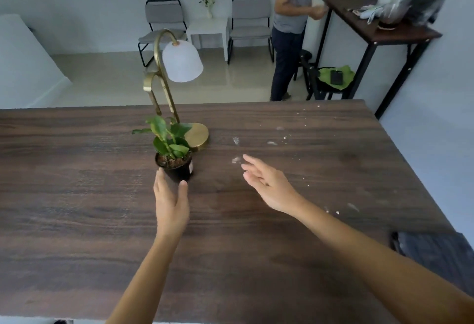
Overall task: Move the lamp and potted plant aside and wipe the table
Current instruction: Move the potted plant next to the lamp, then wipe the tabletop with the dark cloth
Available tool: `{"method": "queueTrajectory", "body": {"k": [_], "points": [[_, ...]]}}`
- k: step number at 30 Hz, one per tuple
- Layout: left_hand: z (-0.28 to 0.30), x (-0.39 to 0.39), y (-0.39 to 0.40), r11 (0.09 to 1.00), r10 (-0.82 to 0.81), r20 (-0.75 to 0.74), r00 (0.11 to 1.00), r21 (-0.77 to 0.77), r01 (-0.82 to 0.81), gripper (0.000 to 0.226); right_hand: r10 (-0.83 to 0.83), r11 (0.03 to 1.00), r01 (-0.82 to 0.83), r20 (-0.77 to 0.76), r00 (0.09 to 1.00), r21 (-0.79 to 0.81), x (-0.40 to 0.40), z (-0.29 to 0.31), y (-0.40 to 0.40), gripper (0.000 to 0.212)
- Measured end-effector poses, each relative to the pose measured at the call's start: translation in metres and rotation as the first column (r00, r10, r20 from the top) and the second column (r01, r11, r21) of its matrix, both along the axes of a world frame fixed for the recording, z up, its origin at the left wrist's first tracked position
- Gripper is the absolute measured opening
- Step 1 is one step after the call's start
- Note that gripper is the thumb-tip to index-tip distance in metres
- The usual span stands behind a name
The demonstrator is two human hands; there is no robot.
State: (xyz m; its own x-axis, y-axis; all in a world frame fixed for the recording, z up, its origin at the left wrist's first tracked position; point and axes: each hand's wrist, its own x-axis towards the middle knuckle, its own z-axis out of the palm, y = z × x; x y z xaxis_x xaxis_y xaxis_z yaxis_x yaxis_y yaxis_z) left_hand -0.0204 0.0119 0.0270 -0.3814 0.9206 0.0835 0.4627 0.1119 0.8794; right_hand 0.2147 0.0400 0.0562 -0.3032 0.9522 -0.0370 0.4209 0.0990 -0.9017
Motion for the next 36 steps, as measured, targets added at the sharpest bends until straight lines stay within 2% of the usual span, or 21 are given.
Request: {"method": "queueTrajectory", "body": {"k": [2, 4, 6, 7, 8, 9, 10, 11, 12, 14, 18, 19, 21, 24, 27, 29, 32, 34, 36], "points": [[-0.009, 0.015, -0.017, 0.992, -0.125, -0.134, 0.983, 0.003, 0.126, 0.065, -0.18, 0.978, 0.173, 0.057, 0.982, 0.118, 0.062, 0.0, -0.031, 0.036], [-0.023, 0.025, -0.029, 0.974, -0.224, -0.281, 0.933, -0.095, 0.205, 0.064, -0.402, 0.902, 0.358, 0.166, 0.901, 0.239, 0.123, 0.001, -0.069, 0.028], [-0.039, 0.029, -0.036, 0.954, -0.282, -0.422, 0.862, -0.218, 0.206, 0.064, -0.593, 0.799, 0.499, 0.303, 0.746, 0.335, 0.179, -0.002, -0.111, 0.03], [-0.045, 0.03, -0.039, 0.948, -0.298, -0.496, 0.816, -0.256, 0.19, 0.064, -0.637, 0.771, 0.536, 0.423, 0.644, 0.344, 0.207, -0.012, -0.133, 0.039], [-0.05, 0.031, -0.041, 0.945, -0.305, -0.565, 0.767, -0.277, 0.171, 0.064, -0.609, 0.778, 0.541, 0.593, 0.527, 0.318, 0.232, -0.025, -0.155, 0.05], [-0.054, 0.031, -0.042, 0.944, -0.308, -0.614, 0.726, -0.29, 0.155, 0.064, -0.51, 0.809, 0.524, 0.761, 0.4, 0.267, 0.252, -0.043, -0.177, 0.06], [-0.056, 0.031, -0.042, 0.944, -0.309, -0.64, 0.703, -0.296, 0.146, 0.065, -0.375, 0.838, 0.511, 0.882, 0.285, 0.191, 0.265, -0.06, -0.194, 0.07], [-0.056, 0.031, -0.042, 0.943, -0.312, -0.65, 0.693, -0.303, 0.141, 0.065, -0.27, 0.851, 0.511, 0.935, 0.229, 0.12, 0.273, -0.076, -0.205, 0.077], [-0.056, 0.032, -0.041, 0.94, -0.317, -0.654, 0.687, -0.311, 0.138, 0.065, -0.261, 0.829, 0.551, 0.939, 0.225, 0.098, 0.272, -0.083, -0.207, 0.076], [-0.055, 0.033, -0.041, 0.935, -0.329, -0.659, 0.677, -0.326, 0.137, 0.066, -0.378, 0.741, 0.657, 0.895, 0.236, 0.14, 0.254, -0.078, -0.193, 0.069], [-0.055, 0.033, -0.041, 0.932, -0.339, -0.665, 0.665, -0.336, 0.138, 0.066, -0.493, 0.656, 0.736, 0.834, 0.247, 0.169, 0.211, -0.062, -0.134, 0.081], [-0.055, 0.033, -0.041, 0.931, -0.341, -0.667, 0.662, -0.34, 0.137, 0.066, -0.494, 0.666, 0.729, 0.826, 0.271, 0.159, 0.198, -0.061, -0.115, 0.081], [-0.055, 0.034, -0.041, 0.928, -0.346, -0.667, 0.66, -0.345, 0.138, 0.067, -0.443, 0.754, 0.645, 0.819, 0.365, 0.121, 0.157, -0.063, -0.073, 0.08], [-0.055, 0.033, -0.041, 0.923, -0.356, -0.663, 0.658, -0.359, 0.137, 0.067, -0.29, 0.914, 0.401, 0.791, 0.539, 0.063, 0.07, -0.067, -0.035, 0.08], [-0.055, 0.033, -0.041, 0.918, -0.367, -0.666, 0.649, -0.373, 0.137, 0.067, -0.168, 0.984, 0.157, 0.767, 0.619, 0.089, 0.013, -0.072, -0.062, 0.074], [-0.055, 0.033, -0.041, 0.918, -0.368, -0.668, 0.646, -0.37, 0.14, 0.067, -0.194, 0.981, 0.115, 0.739, 0.646, 0.157, 0.021, -0.074, -0.099, 0.068], [-0.056, 0.032, -0.041, 0.919, -0.371, -0.668, 0.645, -0.362, 0.153, 0.068, -0.233, 0.97, 0.193, 0.776, 0.587, 0.145, 0.08, -0.075, -0.155, 0.065], [-0.056, 0.033, -0.041, 0.923, -0.364, -0.672, 0.645, -0.355, 0.15, 0.068, -0.313, 0.927, 0.343, 0.819, 0.48, 0.153, 0.134, -0.071, -0.173, 0.066], [-0.055, 0.033, -0.041, 0.922, -0.364, -0.674, 0.644, -0.359, 0.145, 0.068, -0.367, 0.841, 0.527, 0.845, 0.389, 0.123, 0.182, -0.067, -0.163, 0.068]]}}
